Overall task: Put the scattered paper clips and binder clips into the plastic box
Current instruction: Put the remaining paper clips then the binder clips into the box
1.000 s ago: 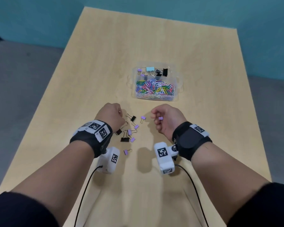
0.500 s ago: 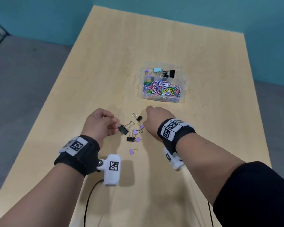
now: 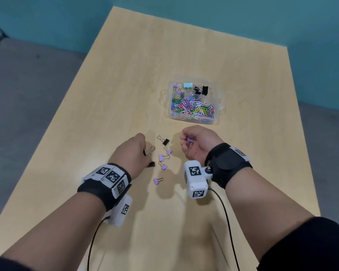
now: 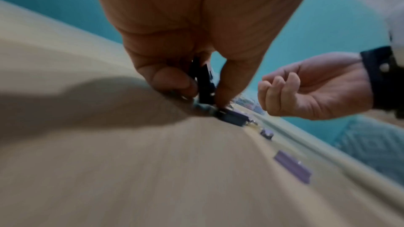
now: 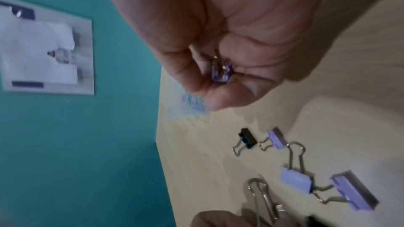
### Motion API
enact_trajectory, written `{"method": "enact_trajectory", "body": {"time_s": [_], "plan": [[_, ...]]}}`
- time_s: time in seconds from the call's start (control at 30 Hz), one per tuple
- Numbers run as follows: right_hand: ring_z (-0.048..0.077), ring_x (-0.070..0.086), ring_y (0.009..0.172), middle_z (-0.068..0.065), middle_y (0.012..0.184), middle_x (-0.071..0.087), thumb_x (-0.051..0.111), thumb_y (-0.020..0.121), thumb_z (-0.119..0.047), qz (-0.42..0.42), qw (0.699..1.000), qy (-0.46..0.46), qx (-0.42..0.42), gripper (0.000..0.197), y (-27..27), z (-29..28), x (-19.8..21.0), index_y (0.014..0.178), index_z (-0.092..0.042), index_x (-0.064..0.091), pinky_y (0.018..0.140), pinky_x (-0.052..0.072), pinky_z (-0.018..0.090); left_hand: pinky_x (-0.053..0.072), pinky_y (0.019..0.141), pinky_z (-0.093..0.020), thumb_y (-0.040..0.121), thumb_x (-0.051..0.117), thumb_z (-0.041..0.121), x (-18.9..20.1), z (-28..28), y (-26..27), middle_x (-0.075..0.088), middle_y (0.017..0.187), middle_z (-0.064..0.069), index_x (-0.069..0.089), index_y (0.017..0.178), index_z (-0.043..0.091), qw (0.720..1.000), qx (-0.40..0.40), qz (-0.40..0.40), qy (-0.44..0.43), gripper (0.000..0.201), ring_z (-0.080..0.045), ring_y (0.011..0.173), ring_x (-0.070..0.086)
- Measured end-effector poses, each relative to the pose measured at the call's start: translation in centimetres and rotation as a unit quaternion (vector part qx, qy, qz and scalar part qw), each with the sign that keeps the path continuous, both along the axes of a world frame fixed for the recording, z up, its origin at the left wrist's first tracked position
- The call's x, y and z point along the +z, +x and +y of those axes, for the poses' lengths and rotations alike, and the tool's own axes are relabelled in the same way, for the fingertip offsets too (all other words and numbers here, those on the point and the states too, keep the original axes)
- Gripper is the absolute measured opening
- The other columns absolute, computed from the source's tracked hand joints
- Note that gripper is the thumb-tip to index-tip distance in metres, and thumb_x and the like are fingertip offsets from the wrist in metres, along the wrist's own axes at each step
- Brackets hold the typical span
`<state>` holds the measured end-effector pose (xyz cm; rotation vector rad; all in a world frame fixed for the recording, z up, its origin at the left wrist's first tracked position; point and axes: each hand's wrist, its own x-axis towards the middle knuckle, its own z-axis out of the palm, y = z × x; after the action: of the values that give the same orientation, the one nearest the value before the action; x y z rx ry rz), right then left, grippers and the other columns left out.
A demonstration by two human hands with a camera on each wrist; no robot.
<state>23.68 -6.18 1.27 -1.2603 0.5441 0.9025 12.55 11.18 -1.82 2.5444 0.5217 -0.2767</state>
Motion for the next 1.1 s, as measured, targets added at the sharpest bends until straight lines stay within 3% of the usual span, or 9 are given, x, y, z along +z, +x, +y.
{"method": "enact_trajectory", "body": {"time_s": [0.1, 0.27, 0.37, 0.5, 0.63, 0.7, 0.83, 0.93, 1.1], "plan": [[0.017, 0.04, 0.048, 0.006, 0.063, 0.048, 0.048, 0.091, -0.009, -0.117, 0.976, -0.141, 0.119, 0.006, -0.1, 1.9, -0.3, 0.088, -0.009, 0.053, 0.046, 0.035, 0.023, 0.046, 0.052, -0.032, 0.08, 0.063, 0.019, -0.4, 0.5, -0.7, 0.06, 0.069, 0.0, 0.049, 0.078, 0.018, 0.975, 0.142, -0.03, -0.17, 0.015, -0.021, 0.056, 0.056], [0.022, 0.056, 0.072, 0.002, 0.08, 0.059, 0.059, 0.085, -0.039, -0.366, 0.729, -0.375, 0.441, 0.028, -0.4, 4.0, -0.9, 0.091, -0.014, 0.049, 0.057, 0.042, 0.032, 0.052, 0.05, -0.031, 0.087, 0.056, 0.001, 0.9, 0.9, -2.4, 0.057, 0.068, -0.012, 0.052, 0.077, 0.008, 0.728, 0.39, -0.058, -0.56, 0.013, -0.023, 0.055, 0.055], [0.024, 0.055, 0.072, 0.001, 0.076, 0.053, 0.062, 0.083, -0.037, -0.391, 0.653, -0.399, 0.512, 0.031, -0.6, 4.8, -1.3, 0.092, -0.017, 0.04, 0.05, 0.034, 0.03, 0.054, 0.05, -0.03, 0.088, 0.052, -0.003, 1.2, 1.0, -3.1, 0.059, 0.073, -0.018, 0.046, 0.075, 0.008, 0.679, 0.422, -0.073, -0.597, 0.018, -0.029, 0.064, 0.062], [0.025, 0.054, 0.071, 0.002, 0.075, 0.053, 0.057, 0.08, -0.027, -0.372, 0.678, -0.393, 0.497, 0.018, -0.5, 4.9, -1.6, 0.084, -0.016, 0.043, 0.05, 0.033, 0.029, 0.055, 0.051, -0.03, 0.088, 0.044, -0.006, 1.7, 0.6, -3.2, 0.064, 0.081, -0.023, 0.044, 0.088, 0.008, 0.711, 0.401, -0.082, -0.572, 0.014, -0.03, 0.062, 0.064], [0.018, 0.036, 0.046, 0.002, 0.057, 0.044, 0.051, 0.08, -0.021, -0.142, 0.957, -0.147, 0.207, 0.016, -0.5, 2.9, -0.5, 0.067, -0.014, 0.044, 0.047, 0.025, 0.024, 0.054, 0.056, -0.035, 0.085, 0.04, -0.006, 2.0, 0.3, -2.9, 0.056, 0.072, -0.016, 0.055, 0.101, 0.011, 0.741, 0.374, -0.064, -0.554, 0.028, -0.027, 0.058, 0.057], [0.016, 0.039, 0.047, 0.003, 0.059, 0.048, 0.046, 0.082, -0.019, -0.014, 0.996, 0.018, 0.087, 0.018, -0.6, 0.8, 0.1, 0.065, -0.014, 0.047, 0.046, 0.031, 0.022, 0.051, 0.054, -0.034, 0.089, 0.049, 0.005, 1.7, 0.0, -2.7, 0.051, 0.067, -0.012, 0.056, 0.087, 0.012, 0.785, 0.356, -0.056, -0.503, 0.01, -0.024, 0.054, 0.05], [0.014, 0.048, 0.049, 0.003, 0.065, 0.056, 0.055, 0.091, -0.025, 0.016, 0.998, 0.057, 0.026, 0.022, -1.0, -1.0, -0.3, 0.071, -0.014, 0.054, 0.042, 0.04, 0.019, 0.047, 0.053, -0.033, 0.082, 0.064, 0.046, 1.2, -0.8, -1.9, 0.057, 0.067, -0.001, 0.046, 0.078, 0.014, 0.947, 0.227, -0.02, -0.228, 0.037, -0.022, 0.056, 0.054], [0.015, 0.038, 0.046, 0.003, 0.062, 0.047, 0.06, 0.091, -0.031, -0.112, 0.984, -0.102, 0.092, 0.024, -0.9, -0.3, -1.4, 0.077, -0.015, 0.049, 0.043, 0.032, 0.021, 0.036, 0.05, -0.03, 0.077, 0.065, 0.055, 1.4, -1.8, -1.2, 0.055, 0.07, 0.001, 0.04, 0.082, 0.016, 0.995, 0.088, 0.038, -0.025, 0.046, -0.018, 0.061, 0.052], [0.022, 0.059, 0.08, 0.002, 0.086, 0.063, 0.064, 0.083, -0.038, -0.357, 0.788, -0.326, 0.381, 0.027, -1.5, 1.1, -1.8, 0.086, -0.014, 0.053, 0.07, 0.047, 0.034, 0.036, 0.05, -0.03, 0.083, 0.062, 0.042, 1.1, -2.0, -0.7, 0.049, 0.068, 0.004, 0.034, 0.082, 0.02, 0.996, -0.011, 0.073, 0.047, 0.035, -0.02, 0.06, 0.05]]}}
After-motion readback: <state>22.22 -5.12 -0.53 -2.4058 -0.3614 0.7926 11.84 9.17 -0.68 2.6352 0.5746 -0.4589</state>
